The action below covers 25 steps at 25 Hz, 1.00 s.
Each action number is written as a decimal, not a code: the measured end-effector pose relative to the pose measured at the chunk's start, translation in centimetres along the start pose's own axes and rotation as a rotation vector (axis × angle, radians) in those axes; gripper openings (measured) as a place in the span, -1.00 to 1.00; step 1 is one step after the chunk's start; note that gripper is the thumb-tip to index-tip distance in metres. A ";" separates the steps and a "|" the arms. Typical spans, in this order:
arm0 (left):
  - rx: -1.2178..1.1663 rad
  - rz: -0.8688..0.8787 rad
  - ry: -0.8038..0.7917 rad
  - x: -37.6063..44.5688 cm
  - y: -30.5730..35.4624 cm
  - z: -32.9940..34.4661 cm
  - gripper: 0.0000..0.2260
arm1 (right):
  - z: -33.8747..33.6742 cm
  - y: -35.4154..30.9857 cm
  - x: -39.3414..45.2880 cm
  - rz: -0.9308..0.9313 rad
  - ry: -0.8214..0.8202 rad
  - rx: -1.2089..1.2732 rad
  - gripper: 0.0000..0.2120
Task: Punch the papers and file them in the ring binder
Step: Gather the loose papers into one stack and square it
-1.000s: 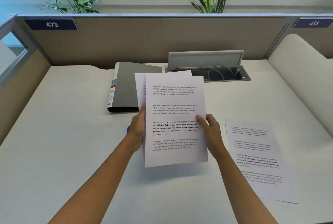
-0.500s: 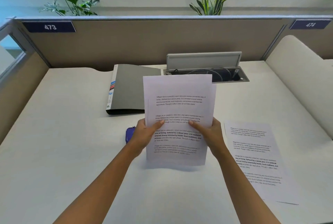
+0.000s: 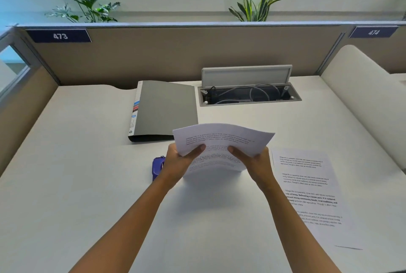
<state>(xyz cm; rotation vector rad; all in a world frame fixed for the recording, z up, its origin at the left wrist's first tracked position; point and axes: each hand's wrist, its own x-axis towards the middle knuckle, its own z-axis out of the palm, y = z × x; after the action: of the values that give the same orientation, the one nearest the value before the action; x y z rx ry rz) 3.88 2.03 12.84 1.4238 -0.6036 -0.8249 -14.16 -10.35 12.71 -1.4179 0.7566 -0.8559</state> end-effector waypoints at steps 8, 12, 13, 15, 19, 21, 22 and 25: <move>0.004 -0.037 0.071 0.1 -0.7 0.1 -0.73 | -0.1 1.2 -0.3 0.024 -0.011 0.026 -0.77; 0.032 -0.021 0.108 -0.3 -1.1 0.8 -0.74 | 0.1 1.9 -0.6 0.041 -0.014 0.018 -0.73; 0.040 -0.005 0.105 -0.2 -1.0 0.7 -0.75 | 0.1 2.0 -0.5 0.041 -0.010 0.009 -0.72; 0.048 0.021 0.090 -0.1 -1.0 0.6 -0.74 | -0.2 2.3 -0.4 0.048 -0.001 0.004 -0.71; 0.035 -0.022 0.089 -0.9 -1.8 0.7 -0.69 | -0.2 3.4 -0.8 0.081 0.007 0.014 -0.68; 0.044 -0.006 0.088 -0.9 -1.9 0.8 -0.69 | -0.2 3.3 -0.8 0.084 0.021 0.015 -0.70; 0.046 0.005 0.083 -0.7 -1.8 0.7 -0.70 | -0.2 3.3 -0.7 0.083 0.025 0.016 -0.72; 0.043 0.000 0.079 -0.7 -2.1 0.7 -0.68 | -0.2 3.7 -0.8 0.084 0.022 0.014 -0.72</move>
<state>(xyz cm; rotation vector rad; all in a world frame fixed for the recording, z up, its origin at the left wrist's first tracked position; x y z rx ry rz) 2.63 2.19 10.92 1.4883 -0.5641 -0.7562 -14.56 -9.94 8.97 -1.3570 0.8201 -0.8116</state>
